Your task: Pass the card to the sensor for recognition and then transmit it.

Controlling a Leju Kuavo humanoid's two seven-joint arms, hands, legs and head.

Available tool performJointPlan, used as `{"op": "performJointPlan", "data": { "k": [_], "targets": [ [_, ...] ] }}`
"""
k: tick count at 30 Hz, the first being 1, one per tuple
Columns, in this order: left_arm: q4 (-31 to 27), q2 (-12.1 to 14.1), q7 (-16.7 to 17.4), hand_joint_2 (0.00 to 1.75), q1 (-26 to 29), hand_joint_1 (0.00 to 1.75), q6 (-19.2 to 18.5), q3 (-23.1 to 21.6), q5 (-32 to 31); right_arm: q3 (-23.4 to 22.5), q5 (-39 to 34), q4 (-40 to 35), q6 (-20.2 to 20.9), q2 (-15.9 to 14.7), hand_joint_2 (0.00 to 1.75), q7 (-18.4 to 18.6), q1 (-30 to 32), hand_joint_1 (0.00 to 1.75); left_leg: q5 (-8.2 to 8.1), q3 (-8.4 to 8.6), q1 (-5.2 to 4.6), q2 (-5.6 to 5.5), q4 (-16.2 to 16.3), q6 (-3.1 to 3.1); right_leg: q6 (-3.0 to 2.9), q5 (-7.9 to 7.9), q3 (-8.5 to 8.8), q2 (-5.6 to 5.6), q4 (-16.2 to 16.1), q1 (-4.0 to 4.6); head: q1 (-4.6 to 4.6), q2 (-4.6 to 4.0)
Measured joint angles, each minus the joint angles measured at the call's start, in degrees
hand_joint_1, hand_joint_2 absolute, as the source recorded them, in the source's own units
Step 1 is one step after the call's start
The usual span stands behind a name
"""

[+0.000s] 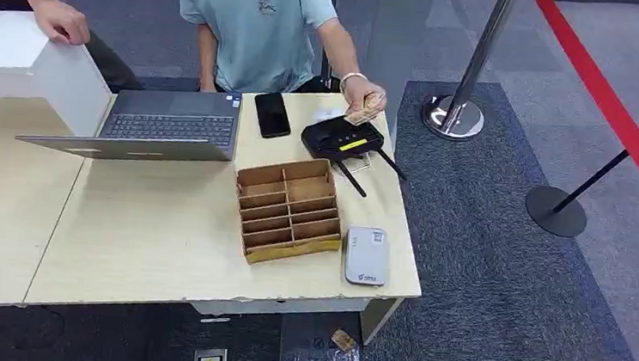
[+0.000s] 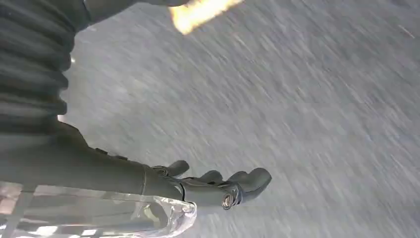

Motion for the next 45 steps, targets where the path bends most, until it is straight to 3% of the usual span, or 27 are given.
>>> {"op": "performJointPlan", "data": {
  "k": [2,4,10,18,20,21,23,24,26,28,31,37,41,45],
  "targets": [
    [0.0,0.0,-0.5,1.75,0.0,0.0,0.0,0.0,0.2,-2.1,2.7,0.7,-1.7,-2.0,1.75,-6.5,-0.3,0.0,-0.01,0.01,-0.12,0.01,0.0,0.01,0.0,0.0,-0.02,0.0,0.0,-0.11,0.0,0.0],
    [0.0,0.0,-0.8,1.75,0.0,0.0,0.0,0.0,0.3,-5.1,4.3,1.6,-2.6,-3.9,1.75,-10.1,-0.9,0.0,-0.01,0.01,-0.09,0.01,0.0,0.02,0.01,0.0,0.0,0.0,0.0,-0.1,0.06,0.0],
    [0.0,0.0,-0.9,1.75,0.0,0.0,0.0,0.0,0.3,-10.5,4.8,3.3,-2.6,-6.3,1.75,-10.7,-1.4,0.0,-0.03,0.01,-0.11,0.01,0.0,0.05,0.01,0.0,0.0,0.0,0.0,-0.11,0.0,0.0],
    [0.0,0.0,-0.9,1.75,0.0,0.0,0.0,0.0,0.3,-13.6,4.9,4.2,-2.6,-7.4,1.75,-10.9,-1.5,0.0,-0.03,0.0,-0.07,0.01,0.0,0.05,0.01,-0.01,0.0,0.0,0.0,-0.09,0.0,0.0],
    [0.0,0.0,-0.9,1.75,0.0,0.0,0.0,0.0,0.3,-14.4,6.3,4.4,-2.6,-7.6,1.75,-11.7,-1.5,0.0,-0.03,-0.03,-0.08,0.0,0.0,0.05,0.01,-0.01,0.04,0.0,0.0,-0.09,0.0,0.0],
    [0.0,0.0,-0.9,1.75,0.0,0.0,0.0,0.0,0.3,-15.9,11.3,3.9,-2.6,-7.4,1.75,-11.3,-1.5,0.0,-0.03,-0.1,-0.08,-0.02,0.0,0.05,0.01,-0.01,0.07,-0.01,0.0,-0.09,0.0,0.0],
    [0.0,0.0,-0.9,1.75,0.0,0.0,0.0,0.0,0.4,-21.4,25.7,0.4,-2.6,-6.3,1.75,-11.0,-1.2,0.0,-0.03,-0.08,-0.05,0.01,0.0,0.05,0.01,0.0,0.07,-0.01,0.0,-0.05,0.02,0.0],
    [0.0,0.0,-1.0,1.75,0.0,0.0,0.0,0.0,0.5,-26.4,36.8,-0.9,-2.5,-5.6,1.75,-12.9,-1.6,0.0,-0.03,-0.03,-0.11,-0.01,0.0,0.05,0.02,0.0,0.06,-0.01,0.0,-0.11,-0.02,0.0],
    [0.0,0.0,-1.2,1.75,-0.1,0.0,0.0,0.0,0.8,-33.3,46.0,-4.1,-1.0,-5.4,1.75,-14.9,-2.0,0.0,-0.01,0.02,-0.14,-0.13,0.0,0.08,0.08,-0.04,0.09,-0.19,0.0,-0.17,0.0,0.0],
    [0.0,0.0,-1.2,1.75,0.1,0.0,0.1,0.0,0.9,-36.2,42.1,-9.5,1.0,-5.2,1.75,-12.4,-1.3,0.0,0.0,0.01,-0.12,-0.28,0.0,0.08,0.08,-0.05,0.16,-0.35,0.0,-0.15,0.05,0.0],
    [0.0,-0.1,-1.5,1.75,0.4,0.0,0.5,0.0,1.3,-38.8,30.2,-21.1,1.5,-4.5,1.75,-4.7,2.8,0.0,-0.01,-0.02,-0.15,-0.61,0.0,0.09,0.14,-0.11,0.31,-0.63,0.0,-0.18,0.02,0.0],
    [0.0,-0.2,-1.8,1.75,0.4,0.0,0.7,0.0,1.5,-41.2,28.7,-37.6,1.5,-3.1,1.75,-2.5,7.4,0.0,-0.09,0.05,-0.13,-0.29,0.0,0.12,0.14,-0.13,0.21,-0.41,-0.1,-0.14,0.0,0.0],
    [0.0,-0.2,-1.9,1.75,0.5,0.0,1.0,0.0,1.7,-41.7,26.4,-49.5,-0.2,-2.0,1.75,-5.2,11.0,0.0,-0.09,0.03,-0.16,-0.31,0.0,0.13,0.15,-0.14,0.22,-0.42,0.0,-0.17,-0.04,0.0],
    [0.0,-0.2,-2.4,1.75,0.5,0.0,1.5,0.0,1.4,-41.7,30.9,-65.3,0.0,-1.9,1.75,2.7,15.0,0.0,-0.09,0.02,-0.17,-0.3,0.0,0.13,0.15,-0.14,0.23,-0.42,0.0,-0.18,0.0,0.0]
  ]
}}
